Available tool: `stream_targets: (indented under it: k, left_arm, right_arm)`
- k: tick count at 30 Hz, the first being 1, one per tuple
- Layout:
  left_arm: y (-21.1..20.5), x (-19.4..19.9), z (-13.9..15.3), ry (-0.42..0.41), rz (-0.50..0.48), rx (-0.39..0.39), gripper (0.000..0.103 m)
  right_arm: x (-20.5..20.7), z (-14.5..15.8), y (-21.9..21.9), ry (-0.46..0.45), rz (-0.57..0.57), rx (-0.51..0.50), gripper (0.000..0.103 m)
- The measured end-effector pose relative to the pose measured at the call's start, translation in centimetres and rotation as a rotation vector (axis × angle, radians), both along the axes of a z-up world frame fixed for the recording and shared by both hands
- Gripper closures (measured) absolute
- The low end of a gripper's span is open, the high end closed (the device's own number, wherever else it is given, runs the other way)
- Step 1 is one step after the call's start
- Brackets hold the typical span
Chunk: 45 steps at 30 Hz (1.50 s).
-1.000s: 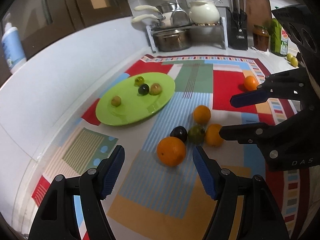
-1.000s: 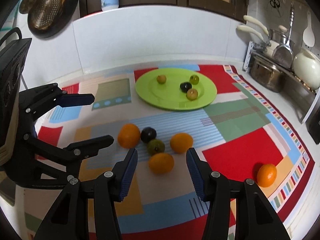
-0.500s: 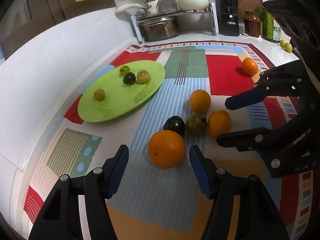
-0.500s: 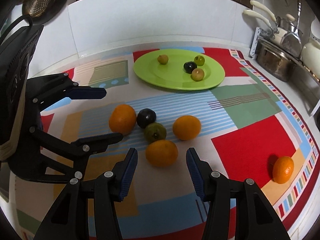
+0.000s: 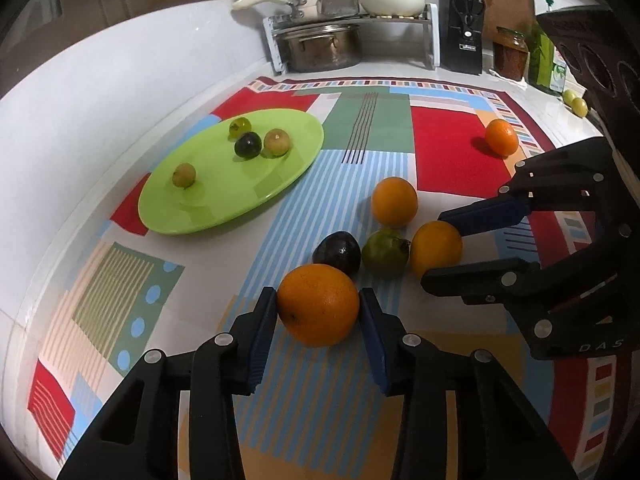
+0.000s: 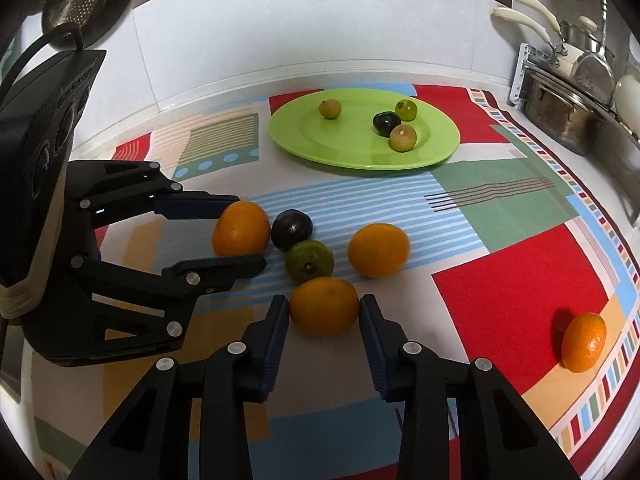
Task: Organize fruits
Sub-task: 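Grasp a large orange with the left gripper while the right gripper grasps another orange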
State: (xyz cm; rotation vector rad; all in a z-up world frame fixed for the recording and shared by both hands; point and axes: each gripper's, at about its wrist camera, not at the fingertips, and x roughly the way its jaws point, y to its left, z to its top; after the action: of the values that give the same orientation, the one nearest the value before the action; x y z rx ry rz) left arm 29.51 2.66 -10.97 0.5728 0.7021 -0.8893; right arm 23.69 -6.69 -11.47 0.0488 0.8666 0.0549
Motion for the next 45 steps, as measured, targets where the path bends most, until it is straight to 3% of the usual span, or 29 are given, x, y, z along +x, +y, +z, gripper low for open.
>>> stream_targets:
  k: [8, 19, 29, 45]
  left_arm:
    - [0.4, -0.9, 1.4, 0.031, 0.075, -0.032, 0.062]
    - [1.0, -2.5, 4.5, 0.005, 0.154, -0.099, 0.062]
    - [1.3, -3.7, 6.4, -0.003, 0.284, -0.163, 0.062]
    - [-0.6, -4.7, 9.6, -0.053, 0.471, -0.206, 0.062]
  right_arm:
    - [-0.5, 1.1, -0.4, -0.035, 0.005, 0.008, 0.066]
    - [-1.9, 4.0, -0.6, -0.109, 0.028, 0.009, 0.066]
    - [-2.6, 5.8, -1.9, -0.156, 0.046, 0.042, 0.066]
    - [-2.0, 8.2, -5.4, -0.187, 0.138, 0.102, 0.066]
